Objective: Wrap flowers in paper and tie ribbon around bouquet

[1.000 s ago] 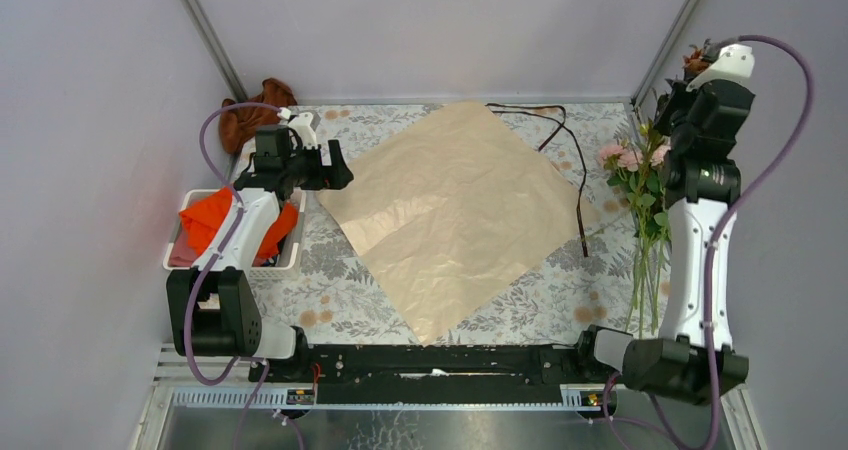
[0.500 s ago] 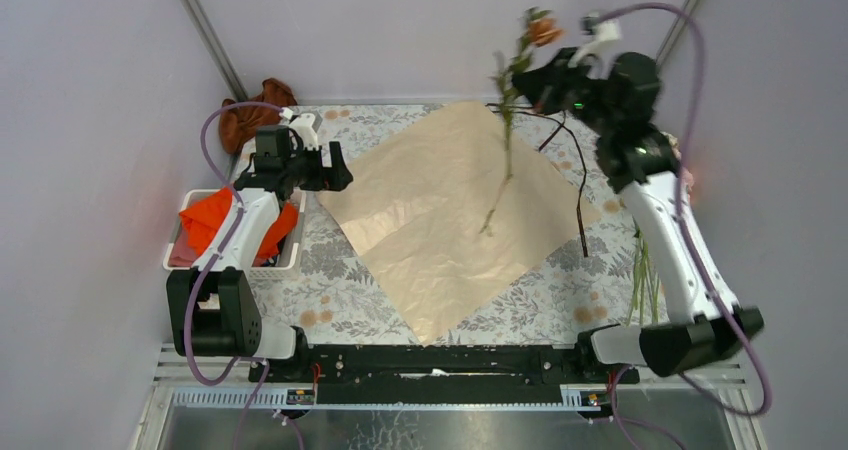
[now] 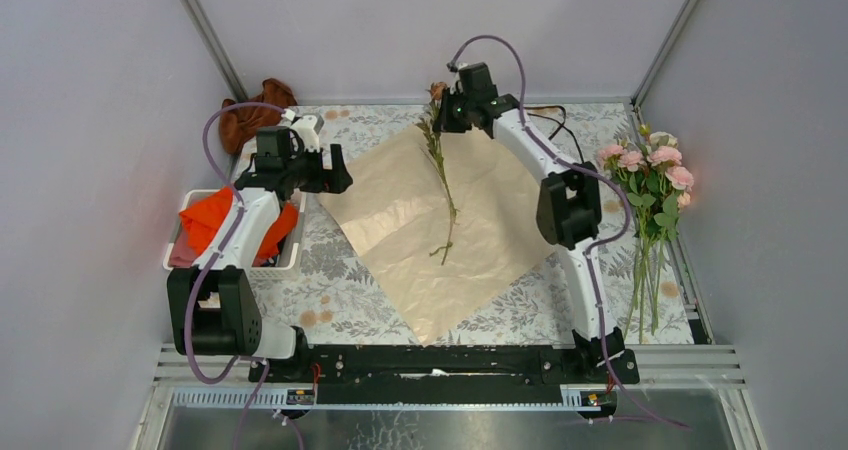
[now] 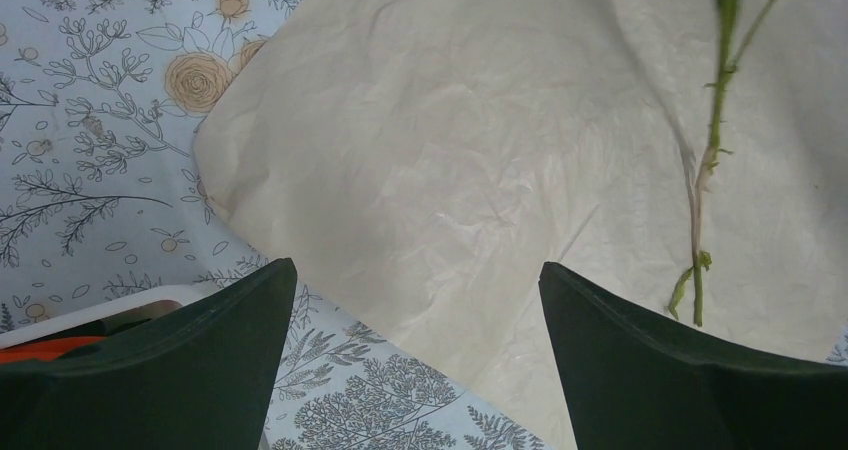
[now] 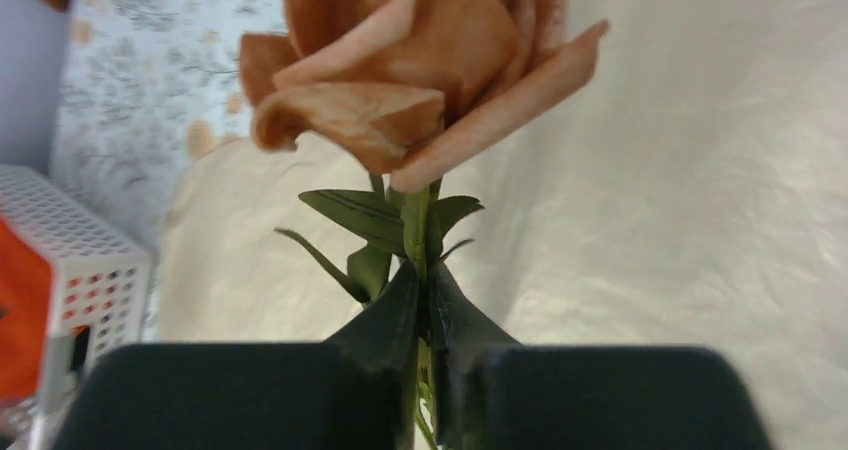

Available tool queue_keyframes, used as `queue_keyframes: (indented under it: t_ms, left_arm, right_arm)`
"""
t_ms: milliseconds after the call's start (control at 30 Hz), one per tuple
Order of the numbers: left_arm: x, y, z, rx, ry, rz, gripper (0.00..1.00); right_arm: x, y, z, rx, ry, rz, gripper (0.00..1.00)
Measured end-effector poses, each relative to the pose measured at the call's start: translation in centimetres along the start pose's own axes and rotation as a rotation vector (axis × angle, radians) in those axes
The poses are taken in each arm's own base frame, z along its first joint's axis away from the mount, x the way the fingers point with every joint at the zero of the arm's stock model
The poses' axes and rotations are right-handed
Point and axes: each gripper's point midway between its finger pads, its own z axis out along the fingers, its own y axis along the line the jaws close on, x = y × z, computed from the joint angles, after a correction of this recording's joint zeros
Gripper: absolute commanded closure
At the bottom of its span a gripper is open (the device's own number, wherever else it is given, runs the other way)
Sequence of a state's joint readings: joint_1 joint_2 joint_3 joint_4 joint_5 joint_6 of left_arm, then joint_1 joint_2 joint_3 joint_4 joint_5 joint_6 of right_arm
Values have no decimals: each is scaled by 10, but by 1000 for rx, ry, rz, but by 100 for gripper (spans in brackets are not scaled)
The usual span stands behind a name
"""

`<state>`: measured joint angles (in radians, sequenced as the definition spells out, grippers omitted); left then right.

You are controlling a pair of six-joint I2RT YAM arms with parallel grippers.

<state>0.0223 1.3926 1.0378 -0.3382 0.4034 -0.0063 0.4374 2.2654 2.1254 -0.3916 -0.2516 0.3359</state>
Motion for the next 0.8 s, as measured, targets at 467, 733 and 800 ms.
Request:
queue_keyframes:
  t_ms: [467,733,800]
  left_arm:
    - [8,2,5,0,30,-12,1]
    - [8,3,4,0,31,-15,1]
    - [8,2,3,3,29,-14,1]
  right_arm:
    - [39,-95,-19,389,115,-185,36]
    - [53,-272,-270,988,-27,81,25]
    - [88,-324,-320,1150,-21,213,27]
